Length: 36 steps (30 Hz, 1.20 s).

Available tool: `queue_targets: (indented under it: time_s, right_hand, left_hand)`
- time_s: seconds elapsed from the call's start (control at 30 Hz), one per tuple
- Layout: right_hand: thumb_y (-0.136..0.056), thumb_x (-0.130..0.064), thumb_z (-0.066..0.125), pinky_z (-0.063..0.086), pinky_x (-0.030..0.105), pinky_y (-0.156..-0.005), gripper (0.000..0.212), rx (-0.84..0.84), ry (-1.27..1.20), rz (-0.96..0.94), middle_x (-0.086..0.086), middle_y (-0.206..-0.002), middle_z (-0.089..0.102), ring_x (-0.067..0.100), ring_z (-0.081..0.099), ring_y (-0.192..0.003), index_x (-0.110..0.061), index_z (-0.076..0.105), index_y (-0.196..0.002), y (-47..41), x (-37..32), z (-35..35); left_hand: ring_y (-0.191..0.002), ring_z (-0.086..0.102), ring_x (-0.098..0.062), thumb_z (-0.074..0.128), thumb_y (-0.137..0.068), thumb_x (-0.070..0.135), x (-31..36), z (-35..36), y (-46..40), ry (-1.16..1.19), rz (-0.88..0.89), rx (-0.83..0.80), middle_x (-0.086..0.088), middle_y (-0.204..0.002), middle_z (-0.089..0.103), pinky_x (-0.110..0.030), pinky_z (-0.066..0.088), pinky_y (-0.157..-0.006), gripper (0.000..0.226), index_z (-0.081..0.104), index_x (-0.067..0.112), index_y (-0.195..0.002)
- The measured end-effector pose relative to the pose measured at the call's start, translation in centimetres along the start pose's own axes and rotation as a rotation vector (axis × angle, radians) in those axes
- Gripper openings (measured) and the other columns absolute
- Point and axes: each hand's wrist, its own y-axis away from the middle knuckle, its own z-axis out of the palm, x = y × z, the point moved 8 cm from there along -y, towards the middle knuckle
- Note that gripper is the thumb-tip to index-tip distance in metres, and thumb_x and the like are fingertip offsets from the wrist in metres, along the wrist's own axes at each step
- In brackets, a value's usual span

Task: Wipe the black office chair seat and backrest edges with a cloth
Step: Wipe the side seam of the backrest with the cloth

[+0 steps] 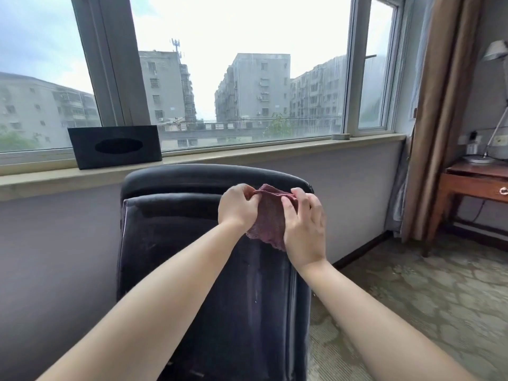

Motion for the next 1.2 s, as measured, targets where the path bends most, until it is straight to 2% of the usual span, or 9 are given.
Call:
queue_targets:
  time_s: [0.1, 0.33, 0.43, 0.53, 0.67, 0.83, 0.97, 1.1, 1.2]
  right_hand:
    - [-0.087, -0.006, 0.052, 0.043, 0.035, -0.09, 0.027, 0.058, 0.25, -0.317, 0.011, -0.119, 0.053, 0.026, 0.045, -0.106, -0.001, 0.068, -0.108, 1.6, -2.1, 0.9]
    - [-0.087, -0.002, 0.045, 0.047, 0.033, -0.083, 0.028, 0.053, 0.285, -0.673, 0.008, -0.108, 0.062, 0.024, 0.051, -0.098, -0.004, 0.071, -0.098, 2.9, -4.7, 1.4]
    - [-0.087, 0.0, 0.043, 0.053, 0.037, -0.089, 0.032, -0.013, 0.205, -0.6, 0.014, -0.102, 0.07, 0.029, 0.065, -0.1, 0.0, 0.074, -0.096, 2.2, -4.6, 1.5]
    - [-0.091, 0.002, 0.036, 0.04, 0.042, -0.104, 0.035, 0.001, 0.26, -0.545, 0.018, -0.116, 0.065, 0.033, 0.057, -0.116, 0.005, 0.066, -0.11, 2.1, -4.0, 1.3]
    - [-0.091, 0.005, 0.045, 0.034, 0.043, -0.102, 0.028, 0.103, 0.278, -0.152, 0.017, -0.123, 0.061, 0.031, 0.044, -0.119, 0.004, 0.066, -0.11, 0.6, -0.8, -0.3]
    - [-0.071, 0.005, 0.072, 0.054, 0.035, -0.078, 0.021, -0.096, 0.09, -0.529, 0.01, -0.1, 0.064, 0.024, 0.056, -0.091, 0.001, 0.072, -0.092, 1.8, -3.9, 1.5]
    - [-0.083, -0.009, 0.046, 0.047, 0.04, -0.097, 0.034, -0.197, -0.082, -0.297, 0.011, -0.11, 0.066, 0.025, 0.051, -0.11, -0.001, 0.07, -0.105, 0.0, -2.0, 1.6]
    - [-0.089, -0.04, 0.04, 0.029, 0.038, -0.109, 0.047, -0.426, 0.117, -0.385, 0.005, -0.135, 0.055, 0.026, 0.045, -0.13, -0.02, 0.061, -0.125, 0.6, -1.9, 3.7]
    - [-0.089, -0.045, 0.035, 0.022, 0.035, -0.108, 0.052, -0.518, 0.224, -0.395, 0.004, -0.138, 0.052, 0.025, 0.045, -0.131, -0.022, 0.054, -0.132, 0.6, -1.8, 4.9]
  left_hand:
    - [-0.095, 0.064, -0.02, 0.064, -0.09, 0.026, -0.9, 0.1, -0.6, 0.013, 0.011, 0.026, -0.002, -0.099, 0.071, -0.035, 0.05, -0.087, 0.017, 0.071, 0.014, -0.099]
    - [-0.084, 0.064, -0.015, 0.069, -0.086, 0.028, -1.7, 0.8, -1.1, 0.08, 0.033, 0.019, 0.001, -0.087, 0.071, -0.03, 0.051, -0.081, 0.014, 0.073, 0.016, -0.093]
    - [-0.079, 0.062, -0.012, 0.072, -0.084, 0.028, -1.8, 0.9, -1.6, 0.096, 0.032, 0.003, 0.004, -0.082, 0.069, -0.028, 0.051, -0.078, 0.01, 0.073, 0.018, -0.088]
    - [-0.078, 0.062, -0.012, 0.073, -0.083, 0.028, -1.8, 1.0, -2.0, 0.111, 0.024, -0.029, 0.005, -0.079, 0.068, -0.026, 0.051, -0.076, 0.008, 0.073, 0.02, -0.085]
    - [-0.079, 0.065, -0.015, 0.075, -0.081, 0.027, -1.9, 1.0, -2.0, 0.121, 0.004, -0.068, 0.004, -0.078, 0.069, -0.028, 0.052, -0.075, 0.006, 0.071, 0.023, -0.08]
    - [-0.083, 0.066, -0.016, 0.076, -0.08, 0.025, -1.8, 0.8, -2.0, 0.113, 0.011, -0.084, 0.001, -0.083, 0.071, -0.03, 0.054, -0.08, 0.009, 0.074, 0.017, -0.084]
    - [-0.084, 0.067, -0.017, 0.077, -0.08, 0.023, -2.0, 0.5, -2.1, 0.144, 0.006, -0.097, -0.002, -0.085, 0.072, -0.03, 0.054, -0.081, 0.012, 0.075, 0.014, -0.086]
    - [-0.087, 0.065, -0.012, 0.075, -0.082, 0.019, -1.9, -0.1, -2.0, 0.244, 0.037, -0.136, -0.001, -0.094, 0.072, -0.023, 0.053, -0.082, 0.014, 0.073, 0.014, -0.094]
    - [-0.095, 0.058, -0.01, 0.065, -0.089, 0.017, -3.3, -2.2, -2.3, 0.235, 0.074, -0.008, 0.004, -0.106, 0.062, -0.011, 0.043, -0.081, 0.017, 0.069, 0.016, -0.106]
